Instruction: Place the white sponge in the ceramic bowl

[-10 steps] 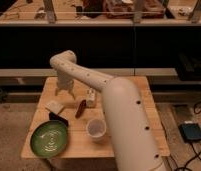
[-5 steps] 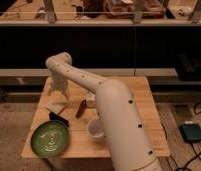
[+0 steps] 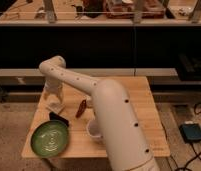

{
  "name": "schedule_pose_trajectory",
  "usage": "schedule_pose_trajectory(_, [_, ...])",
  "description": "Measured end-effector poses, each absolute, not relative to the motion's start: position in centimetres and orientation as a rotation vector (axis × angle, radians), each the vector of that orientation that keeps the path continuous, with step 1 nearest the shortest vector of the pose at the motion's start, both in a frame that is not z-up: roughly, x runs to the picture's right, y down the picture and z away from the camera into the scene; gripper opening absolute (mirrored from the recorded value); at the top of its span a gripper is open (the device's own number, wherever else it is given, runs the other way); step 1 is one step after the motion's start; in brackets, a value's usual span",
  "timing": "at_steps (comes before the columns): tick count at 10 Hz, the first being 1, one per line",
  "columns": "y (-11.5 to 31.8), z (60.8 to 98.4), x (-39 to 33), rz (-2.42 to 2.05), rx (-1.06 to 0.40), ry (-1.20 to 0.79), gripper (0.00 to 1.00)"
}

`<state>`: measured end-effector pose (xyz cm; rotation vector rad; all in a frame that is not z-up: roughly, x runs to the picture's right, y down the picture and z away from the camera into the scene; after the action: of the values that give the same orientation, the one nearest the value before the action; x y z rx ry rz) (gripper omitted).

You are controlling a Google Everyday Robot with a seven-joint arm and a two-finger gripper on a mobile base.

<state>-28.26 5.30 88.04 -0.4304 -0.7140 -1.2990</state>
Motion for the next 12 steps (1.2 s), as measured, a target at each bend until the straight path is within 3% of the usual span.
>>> schedule_pose_trajectory(2, [5.5,88.3,-27.8,-1.288,-0.451,-0.707,0.54])
schedule_pose_trajectory(3, [5.7,88.3,-28.1,-1.294,-0.460,-0.701,0.66])
schedule_pose_trajectory(5, [5.6,88.4,-28.2,-1.297,-0.463,-0.692,0.79])
schedule_pose_trajectory(12, [7.9,90.4,-29.0,-1.290,-0.506,-0.673,0.80])
